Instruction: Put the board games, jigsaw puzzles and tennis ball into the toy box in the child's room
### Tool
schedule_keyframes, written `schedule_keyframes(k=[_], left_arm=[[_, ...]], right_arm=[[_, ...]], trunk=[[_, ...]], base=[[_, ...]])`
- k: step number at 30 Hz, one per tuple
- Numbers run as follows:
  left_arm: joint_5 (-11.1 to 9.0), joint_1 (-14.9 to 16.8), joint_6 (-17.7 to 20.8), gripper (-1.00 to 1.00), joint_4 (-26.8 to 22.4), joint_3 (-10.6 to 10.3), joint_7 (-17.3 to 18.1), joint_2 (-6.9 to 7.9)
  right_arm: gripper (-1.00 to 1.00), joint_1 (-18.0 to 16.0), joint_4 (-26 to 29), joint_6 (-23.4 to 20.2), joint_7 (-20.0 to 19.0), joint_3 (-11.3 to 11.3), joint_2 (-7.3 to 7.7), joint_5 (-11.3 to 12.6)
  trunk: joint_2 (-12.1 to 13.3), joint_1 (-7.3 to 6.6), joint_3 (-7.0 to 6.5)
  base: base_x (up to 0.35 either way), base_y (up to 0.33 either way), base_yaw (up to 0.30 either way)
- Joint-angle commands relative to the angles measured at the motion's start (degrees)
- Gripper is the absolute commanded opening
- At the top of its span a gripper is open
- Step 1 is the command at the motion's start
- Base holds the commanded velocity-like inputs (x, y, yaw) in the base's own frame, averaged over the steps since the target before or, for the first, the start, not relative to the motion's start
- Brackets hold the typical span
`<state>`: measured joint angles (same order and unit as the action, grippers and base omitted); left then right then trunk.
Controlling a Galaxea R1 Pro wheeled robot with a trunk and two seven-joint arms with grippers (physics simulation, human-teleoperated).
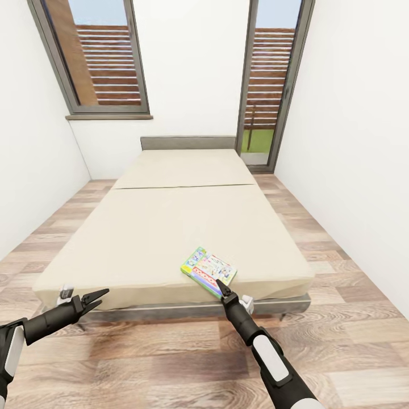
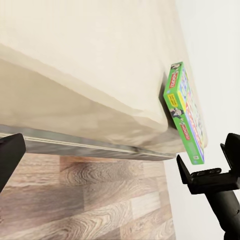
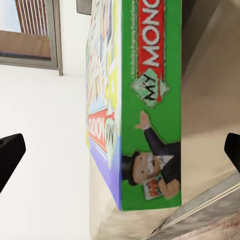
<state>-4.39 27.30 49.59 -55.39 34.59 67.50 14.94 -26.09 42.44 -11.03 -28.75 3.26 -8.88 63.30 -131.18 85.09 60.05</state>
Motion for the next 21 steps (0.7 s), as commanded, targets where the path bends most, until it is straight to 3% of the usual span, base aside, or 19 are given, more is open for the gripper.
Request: schedule_keyframes(k=[1,21], left_arm=[[-0.1,0.0,0.4,1.00,0.0,0.0,0.1,0.00],[-0.1,0.0,0.3,1.00,0.0,0.0,0.1,0.00]], right_arm=[[1.00,0.0,0.0,-0.4,-0.1,0.0,0.00,0.6],[1.00,0.0,0.0,-0.4,-0.1,0.0,0.00,0.6]], trunk=[[0.0,-0.01,0.05],[0.0,-0.01,0.05]], base=[[0.000,0.110,0.000],[0.000,0.034,0.000]])
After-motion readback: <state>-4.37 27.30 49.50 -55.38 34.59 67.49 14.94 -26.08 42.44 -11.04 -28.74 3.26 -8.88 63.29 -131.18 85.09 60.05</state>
